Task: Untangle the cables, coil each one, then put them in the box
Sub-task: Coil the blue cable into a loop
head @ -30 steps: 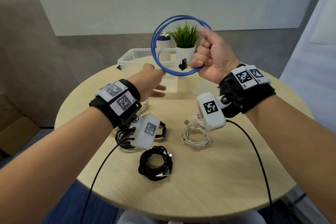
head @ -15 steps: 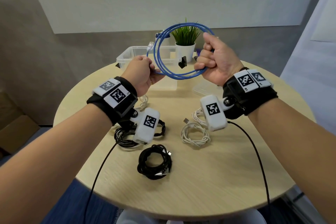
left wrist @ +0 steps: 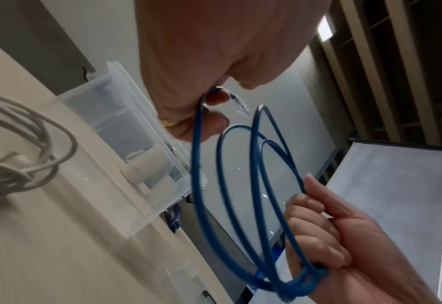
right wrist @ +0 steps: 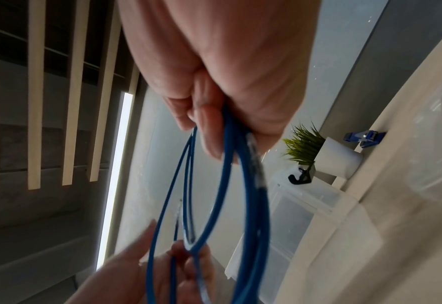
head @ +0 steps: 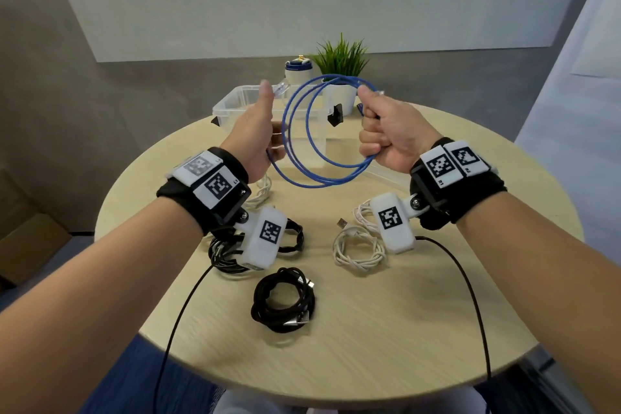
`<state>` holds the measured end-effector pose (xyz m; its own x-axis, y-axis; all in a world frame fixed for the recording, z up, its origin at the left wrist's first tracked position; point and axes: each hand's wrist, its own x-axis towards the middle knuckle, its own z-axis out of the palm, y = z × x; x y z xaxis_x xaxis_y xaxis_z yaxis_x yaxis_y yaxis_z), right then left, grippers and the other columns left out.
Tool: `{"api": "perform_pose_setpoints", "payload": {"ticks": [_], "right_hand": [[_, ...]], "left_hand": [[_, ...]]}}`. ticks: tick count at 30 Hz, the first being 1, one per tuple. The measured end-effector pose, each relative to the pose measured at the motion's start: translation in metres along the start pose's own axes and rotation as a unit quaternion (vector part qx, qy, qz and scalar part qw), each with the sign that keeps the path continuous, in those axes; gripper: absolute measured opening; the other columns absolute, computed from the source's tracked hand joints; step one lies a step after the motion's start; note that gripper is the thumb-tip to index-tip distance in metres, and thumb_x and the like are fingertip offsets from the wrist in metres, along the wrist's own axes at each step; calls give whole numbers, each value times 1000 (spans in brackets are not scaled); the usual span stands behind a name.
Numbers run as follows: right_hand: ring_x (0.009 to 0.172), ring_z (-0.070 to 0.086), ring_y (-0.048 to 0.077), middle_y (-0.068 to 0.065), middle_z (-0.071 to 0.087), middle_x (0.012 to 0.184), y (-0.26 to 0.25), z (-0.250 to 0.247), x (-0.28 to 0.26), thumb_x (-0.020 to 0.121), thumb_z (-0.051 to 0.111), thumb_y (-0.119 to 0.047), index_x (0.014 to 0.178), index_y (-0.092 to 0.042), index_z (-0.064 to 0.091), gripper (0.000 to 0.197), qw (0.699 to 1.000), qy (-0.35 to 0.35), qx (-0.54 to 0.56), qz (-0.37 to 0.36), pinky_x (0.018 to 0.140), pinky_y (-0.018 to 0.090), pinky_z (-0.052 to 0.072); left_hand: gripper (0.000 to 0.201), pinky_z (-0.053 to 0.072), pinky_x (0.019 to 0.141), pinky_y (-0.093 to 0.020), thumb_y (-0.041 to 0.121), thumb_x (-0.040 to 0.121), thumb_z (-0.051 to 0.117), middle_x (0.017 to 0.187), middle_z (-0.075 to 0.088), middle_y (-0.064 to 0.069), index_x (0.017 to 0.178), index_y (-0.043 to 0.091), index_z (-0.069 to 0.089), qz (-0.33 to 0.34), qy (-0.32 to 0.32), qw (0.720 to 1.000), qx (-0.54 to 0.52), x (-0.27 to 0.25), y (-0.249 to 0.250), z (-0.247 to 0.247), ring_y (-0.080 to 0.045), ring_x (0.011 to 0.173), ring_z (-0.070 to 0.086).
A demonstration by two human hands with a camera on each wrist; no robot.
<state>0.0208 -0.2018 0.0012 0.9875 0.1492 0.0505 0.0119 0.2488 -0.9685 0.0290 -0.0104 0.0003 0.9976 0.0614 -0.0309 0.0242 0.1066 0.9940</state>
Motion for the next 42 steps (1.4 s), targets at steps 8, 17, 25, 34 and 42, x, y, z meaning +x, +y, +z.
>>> {"api": "perform_pose_setpoints", "payload": {"ticks": [8, 17, 25, 34, 42], "right_hand": [[34, 17, 7, -8, 19, 43, 4, 5, -3, 98, 44, -41, 61, -21, 30, 45, 1000, -21, 16, 1, 37, 19, 27], [40, 38, 10, -6, 34, 47, 5, 6, -4, 98, 50, -31, 69, -18, 41, 32, 998, -34, -53, 3, 54, 28, 50], [42, 28, 7, -2, 35, 59, 7, 6, 2, 93, 57, -32, 87, -11, 47, 23, 999, 9, -45, -26, 40, 19, 27], [50, 46, 5, 7, 58, 75, 10, 6, 6, 97, 48, -4, 90, -5, 59, 13, 995, 62, -17, -81, 48, 16, 39], [51, 44, 13, 8, 58, 82, 15, 9, 8, 100, 45, -22, 124, -20, 55, 26, 983, 133, -91, -89, 45, 23, 40]], "left_hand": [[54, 57, 71, -45, 41, 81, 70, 110, 58, -2, 116, 14, 40, 51, -37, 992, 111, -1, -1, 5, -22, 96, 67], [23, 37, 55, -30, 0, 85, 41, 93, 58, -11, 88, 23, 38, 136, -56, 956, 253, -4, -2, 6, -17, 61, 41], [37, 53, 63, -34, -15, 84, 31, 92, 58, -4, 97, 19, 35, 135, -99, 952, 257, -7, -1, 4, -18, 62, 54], [21, 47, 46, -20, 21, 101, 44, 52, 46, 3, 84, 11, 51, 55, -74, 996, -12, -7, 4, 9, -9, 45, 47], [35, 28, 38, -17, 41, 100, 40, 46, 27, 9, 72, 20, 36, 34, -131, 989, 57, -19, 6, 15, -8, 39, 23]]}}
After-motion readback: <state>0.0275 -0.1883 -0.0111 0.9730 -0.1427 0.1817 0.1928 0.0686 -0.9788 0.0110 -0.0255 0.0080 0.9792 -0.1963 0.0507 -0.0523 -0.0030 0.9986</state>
